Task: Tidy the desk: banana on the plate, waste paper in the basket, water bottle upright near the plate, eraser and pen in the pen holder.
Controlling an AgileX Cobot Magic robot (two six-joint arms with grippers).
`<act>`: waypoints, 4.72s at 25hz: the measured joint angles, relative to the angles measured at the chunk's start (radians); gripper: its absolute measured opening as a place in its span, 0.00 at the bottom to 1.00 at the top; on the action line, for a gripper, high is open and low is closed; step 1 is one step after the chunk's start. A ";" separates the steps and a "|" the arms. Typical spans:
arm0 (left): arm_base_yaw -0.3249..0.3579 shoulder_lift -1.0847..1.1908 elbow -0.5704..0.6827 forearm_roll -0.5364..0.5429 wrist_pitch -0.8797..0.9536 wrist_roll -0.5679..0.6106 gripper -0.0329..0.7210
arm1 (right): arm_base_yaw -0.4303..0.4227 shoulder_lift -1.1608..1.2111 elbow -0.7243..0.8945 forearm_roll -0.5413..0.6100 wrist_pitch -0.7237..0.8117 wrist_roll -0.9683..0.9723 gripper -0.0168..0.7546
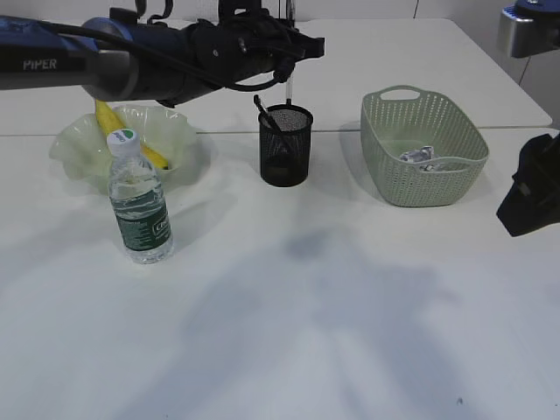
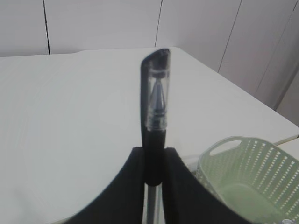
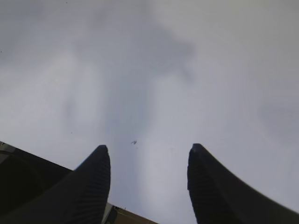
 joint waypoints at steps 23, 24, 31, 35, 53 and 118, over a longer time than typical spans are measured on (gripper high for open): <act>0.000 0.104 0.000 -0.002 -0.082 0.000 0.12 | 0.000 0.000 0.000 -0.002 0.003 0.000 0.54; 0.000 0.104 0.000 -0.002 -0.082 0.000 0.12 | 0.000 0.000 0.000 -0.002 0.003 0.000 0.54; 0.000 0.104 0.000 -0.004 -0.082 0.000 0.30 | 0.000 0.000 0.000 -0.002 0.004 0.000 0.54; 0.000 0.104 0.000 -0.004 -0.080 0.000 0.39 | 0.000 0.000 0.000 -0.002 0.006 0.000 0.54; 0.014 -0.116 0.000 0.006 0.480 0.000 0.40 | 0.000 0.000 0.000 -0.018 -0.029 0.000 0.54; 0.497 -2.002 1.013 0.581 1.485 -0.498 0.62 | -0.257 -0.774 0.032 -0.025 0.075 0.153 0.54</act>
